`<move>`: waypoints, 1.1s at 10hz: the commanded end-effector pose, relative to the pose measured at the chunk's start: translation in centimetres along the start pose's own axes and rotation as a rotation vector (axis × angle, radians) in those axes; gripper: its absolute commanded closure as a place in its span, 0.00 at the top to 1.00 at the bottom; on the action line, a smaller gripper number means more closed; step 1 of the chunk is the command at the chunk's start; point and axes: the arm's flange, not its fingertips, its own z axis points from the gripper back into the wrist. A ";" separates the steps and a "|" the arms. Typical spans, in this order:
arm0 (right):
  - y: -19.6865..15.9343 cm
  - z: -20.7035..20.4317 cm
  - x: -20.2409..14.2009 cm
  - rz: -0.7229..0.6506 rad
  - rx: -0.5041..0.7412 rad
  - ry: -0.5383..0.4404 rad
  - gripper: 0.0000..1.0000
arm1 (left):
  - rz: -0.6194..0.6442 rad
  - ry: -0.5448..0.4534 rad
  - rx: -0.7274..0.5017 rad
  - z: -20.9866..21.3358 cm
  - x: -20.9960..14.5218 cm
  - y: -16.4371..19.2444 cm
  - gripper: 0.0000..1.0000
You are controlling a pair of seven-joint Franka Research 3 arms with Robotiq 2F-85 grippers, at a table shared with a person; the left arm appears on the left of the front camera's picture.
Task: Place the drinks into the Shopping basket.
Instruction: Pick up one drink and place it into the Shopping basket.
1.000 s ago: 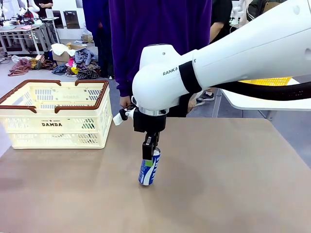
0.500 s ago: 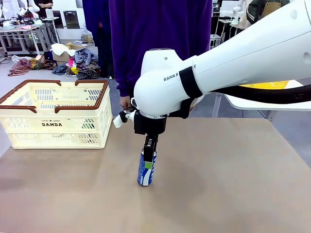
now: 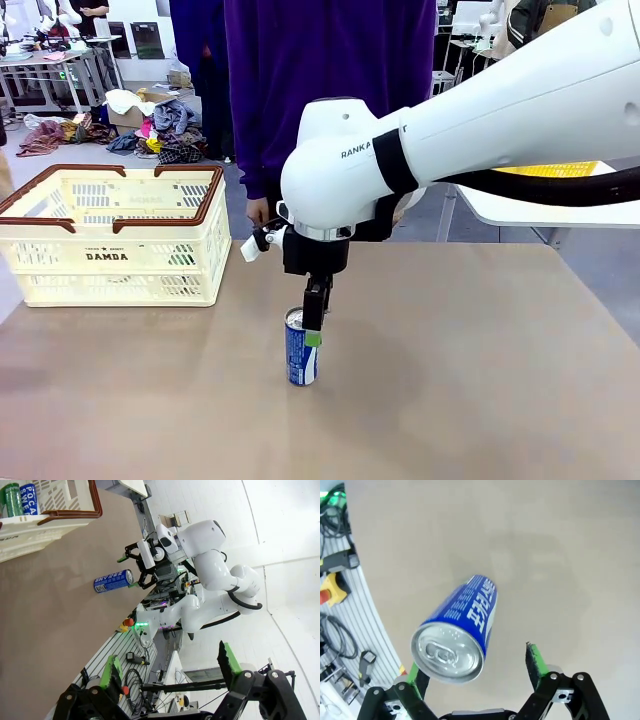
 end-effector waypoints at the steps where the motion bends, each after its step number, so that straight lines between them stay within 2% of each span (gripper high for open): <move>1: -0.5 1.1 -0.7 0.028 0.080 0.094 1.00 | 0.004 0.002 -0.006 0.0 -0.2 -0.2 1.00; 2: -0.7 1.2 -1.5 0.003 0.094 0.171 1.00 | 0.004 0.002 -0.006 0.0 -0.2 -0.2 1.00; 3: -1.0 1.7 -2.8 -0.015 0.098 0.207 1.00 | 0.004 0.002 -0.006 0.0 -0.2 -0.2 1.00; 5: -3.0 4.6 -7.7 -0.139 0.054 0.186 1.00 | 0.004 0.002 -0.006 0.0 -0.2 -0.2 1.00; 6: -4.4 6.7 -11.3 -0.261 0.063 0.157 1.00 | 0.004 0.002 -0.006 0.0 -0.2 -0.2 1.00; 8: -6.7 10.5 -20.3 -0.564 0.091 -0.022 1.00 | 0.004 0.002 -0.006 0.0 -0.2 -0.2 1.00; 10: -7.4 14.0 -31.1 -0.841 0.256 -0.214 1.00 | 0.004 0.002 -0.006 0.0 -0.2 -0.2 1.00; 11: -6.8 14.8 -36.1 -0.950 0.364 -0.349 1.00 | 0.004 0.002 -0.006 0.0 -0.2 -0.2 1.00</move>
